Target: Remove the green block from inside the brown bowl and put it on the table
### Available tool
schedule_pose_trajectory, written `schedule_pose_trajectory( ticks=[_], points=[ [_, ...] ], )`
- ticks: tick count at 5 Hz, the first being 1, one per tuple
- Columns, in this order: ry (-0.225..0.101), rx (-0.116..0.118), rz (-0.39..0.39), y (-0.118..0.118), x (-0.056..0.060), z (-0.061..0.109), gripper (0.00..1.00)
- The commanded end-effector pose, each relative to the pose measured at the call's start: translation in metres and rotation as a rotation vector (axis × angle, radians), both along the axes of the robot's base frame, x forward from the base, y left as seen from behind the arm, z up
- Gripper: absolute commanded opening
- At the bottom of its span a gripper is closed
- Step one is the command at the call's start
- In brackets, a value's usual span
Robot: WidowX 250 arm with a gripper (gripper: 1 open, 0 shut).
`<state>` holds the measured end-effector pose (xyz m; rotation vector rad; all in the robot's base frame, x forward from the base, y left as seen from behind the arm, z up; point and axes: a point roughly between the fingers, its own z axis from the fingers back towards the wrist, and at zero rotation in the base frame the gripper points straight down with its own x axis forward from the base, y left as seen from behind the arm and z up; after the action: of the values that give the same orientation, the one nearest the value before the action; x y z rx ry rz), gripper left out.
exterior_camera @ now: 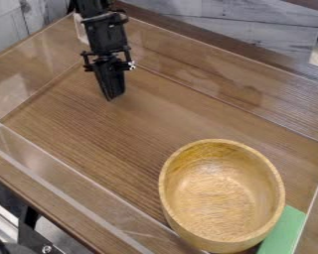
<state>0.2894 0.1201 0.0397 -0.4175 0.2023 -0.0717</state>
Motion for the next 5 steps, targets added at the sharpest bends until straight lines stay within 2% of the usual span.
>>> schedule_pose_trajectory(
  ticks=[1,5],
  points=[
    [-0.053,0.03,-0.012,0.0034,0.012,0.0181,0.0],
    [-0.026,0.018,-0.031,-0.0012,0.0123,0.019,0.0]
  ],
)
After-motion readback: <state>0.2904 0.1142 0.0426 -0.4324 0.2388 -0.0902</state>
